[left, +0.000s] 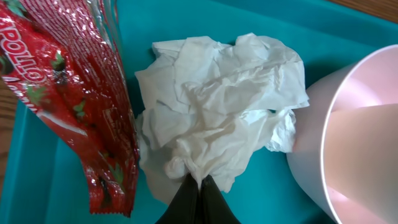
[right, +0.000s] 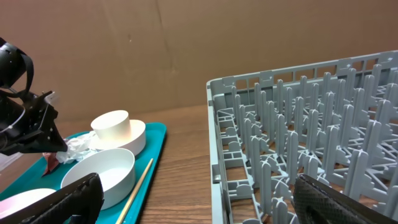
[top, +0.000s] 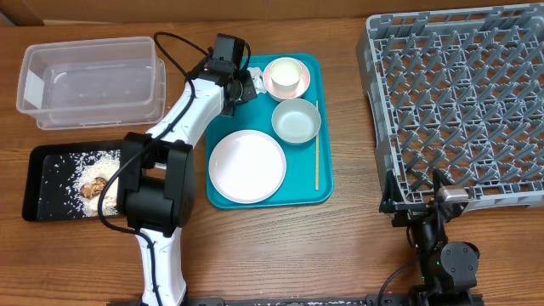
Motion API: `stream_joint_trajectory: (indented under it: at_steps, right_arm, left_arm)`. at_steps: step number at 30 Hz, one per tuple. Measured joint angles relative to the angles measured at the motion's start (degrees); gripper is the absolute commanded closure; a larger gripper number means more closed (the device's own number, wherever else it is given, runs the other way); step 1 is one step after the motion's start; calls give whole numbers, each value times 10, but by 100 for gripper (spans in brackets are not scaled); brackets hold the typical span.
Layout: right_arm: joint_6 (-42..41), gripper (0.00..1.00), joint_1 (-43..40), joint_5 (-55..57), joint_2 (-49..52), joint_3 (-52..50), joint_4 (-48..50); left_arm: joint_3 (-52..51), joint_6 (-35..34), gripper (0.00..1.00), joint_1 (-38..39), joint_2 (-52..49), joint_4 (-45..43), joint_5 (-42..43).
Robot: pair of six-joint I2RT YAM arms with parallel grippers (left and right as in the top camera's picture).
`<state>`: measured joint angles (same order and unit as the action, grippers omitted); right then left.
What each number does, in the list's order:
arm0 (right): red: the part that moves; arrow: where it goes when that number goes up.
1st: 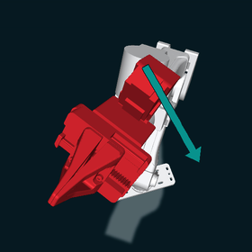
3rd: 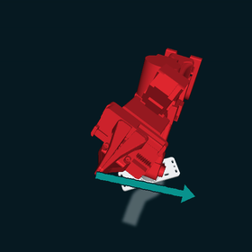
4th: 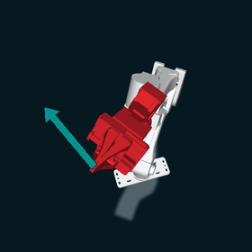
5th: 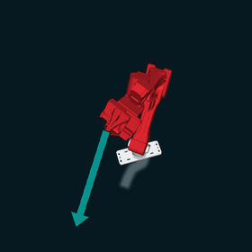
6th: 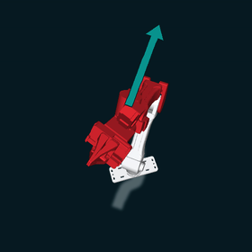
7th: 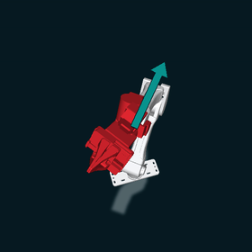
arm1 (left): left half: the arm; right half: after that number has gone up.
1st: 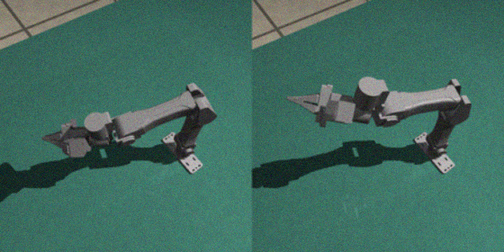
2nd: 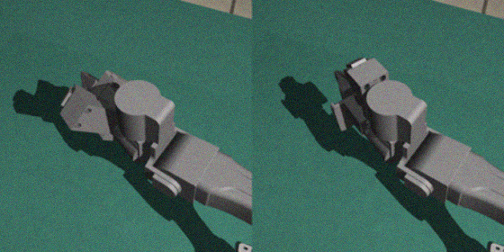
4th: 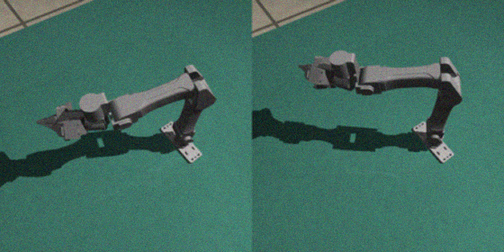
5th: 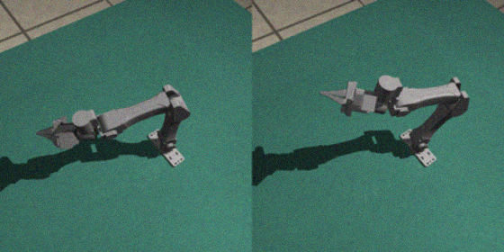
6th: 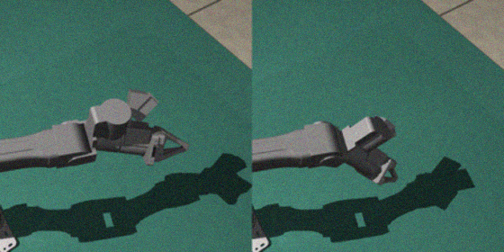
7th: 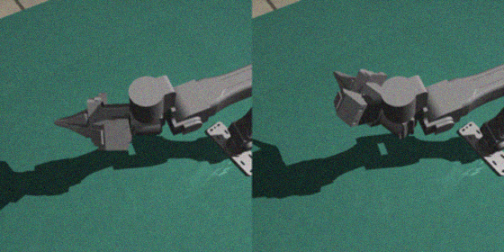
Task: Sort waste into correct bins and load items into the dishwasher
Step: 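Carry the tissue left over the clear plastic bin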
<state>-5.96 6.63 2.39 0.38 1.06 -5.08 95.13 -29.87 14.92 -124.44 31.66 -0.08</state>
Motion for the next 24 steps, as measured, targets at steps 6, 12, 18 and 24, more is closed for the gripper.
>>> stream_joint_trajectory:
  at_steps: [6, 12, 18, 24]
  right_arm:
    - [0, 0, 0, 0, 0, 0, 0]
    - [0, 0, 0, 0, 0, 0, 0]
    - [0, 0, 0, 0, 0, 0, 0]
    - [0, 0, 0, 0, 0, 0, 0]
  left_arm:
    - [0, 0, 96, 0, 1, 0, 23]
    - [0, 0, 96, 0, 41, 11, 24]
    - [0, 0, 96, -1, 132, 20, -13]
    - [0, 0, 96, -6, 205, 22, -76]
